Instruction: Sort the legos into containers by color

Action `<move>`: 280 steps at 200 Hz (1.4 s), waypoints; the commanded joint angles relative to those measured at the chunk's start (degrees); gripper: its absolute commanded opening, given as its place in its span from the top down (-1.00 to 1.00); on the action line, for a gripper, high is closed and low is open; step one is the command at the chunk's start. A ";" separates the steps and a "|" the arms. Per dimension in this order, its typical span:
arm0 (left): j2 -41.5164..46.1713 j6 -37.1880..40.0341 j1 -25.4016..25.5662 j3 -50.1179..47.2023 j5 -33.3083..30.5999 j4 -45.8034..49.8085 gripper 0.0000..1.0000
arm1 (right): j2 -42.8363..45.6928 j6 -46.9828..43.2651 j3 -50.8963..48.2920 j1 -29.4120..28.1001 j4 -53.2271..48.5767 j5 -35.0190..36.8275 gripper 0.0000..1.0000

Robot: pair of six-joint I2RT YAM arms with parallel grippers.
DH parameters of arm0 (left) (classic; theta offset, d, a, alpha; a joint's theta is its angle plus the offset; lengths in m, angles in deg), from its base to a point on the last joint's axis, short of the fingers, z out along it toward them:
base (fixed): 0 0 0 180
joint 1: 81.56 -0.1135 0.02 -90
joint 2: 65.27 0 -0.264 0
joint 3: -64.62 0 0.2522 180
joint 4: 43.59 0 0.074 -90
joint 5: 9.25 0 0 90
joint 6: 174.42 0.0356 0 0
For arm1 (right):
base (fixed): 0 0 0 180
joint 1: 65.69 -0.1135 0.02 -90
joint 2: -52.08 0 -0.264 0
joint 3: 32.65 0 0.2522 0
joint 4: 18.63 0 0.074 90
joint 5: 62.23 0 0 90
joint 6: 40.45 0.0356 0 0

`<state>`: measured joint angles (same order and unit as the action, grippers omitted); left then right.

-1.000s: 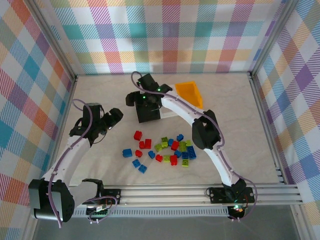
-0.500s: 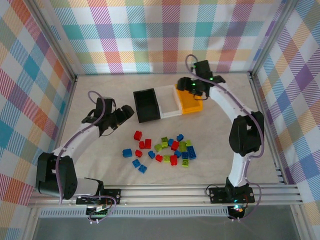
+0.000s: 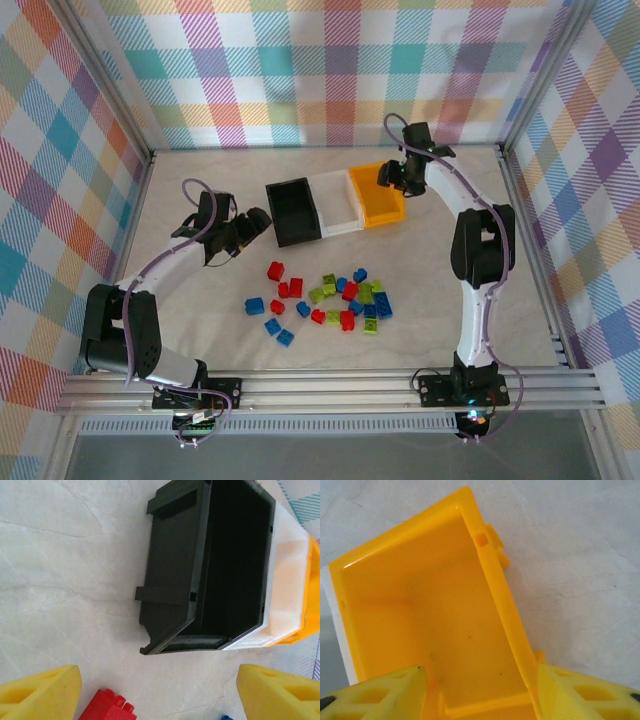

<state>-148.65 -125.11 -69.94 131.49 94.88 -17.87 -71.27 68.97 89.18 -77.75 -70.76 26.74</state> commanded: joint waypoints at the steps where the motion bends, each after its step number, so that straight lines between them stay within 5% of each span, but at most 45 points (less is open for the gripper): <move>1: -1.09 0.09 0.34 2.01 1.34 -0.10 -0.63 | -2.33 -1.25 1.30 0.27 -3.61 2.63 -0.13; 42: -1.44 0.53 0.35 2.53 1.58 0.07 -0.63 | -3.14 -1.95 1.72 0.28 -3.76 5.77 -0.25; 106: -2.94 1.16 0.32 3.52 2.54 0.34 -0.63 | -5.25 -2.89 1.50 -0.67 -5.83 6.12 0.16; 239: -0.71 2.23 0.28 2.48 4.06 1.21 -0.64 | 4.39 -5.84 -12.32 -5.99 -2.76 9.45 0.72; 258: -0.35 2.52 0.25 2.36 4.06 1.63 -0.64 | 6.32 -7.19 -14.48 -6.66 -2.18 9.83 1.00; 280: 0.21 2.54 0.25 2.20 4.06 1.83 -0.64 | 8.82 -7.68 -16.99 -6.68 -1.97 9.73 1.00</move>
<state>-150.77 -123.75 -69.94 133.74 97.90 -17.60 -67.40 63.59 74.01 -83.95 -73.60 36.72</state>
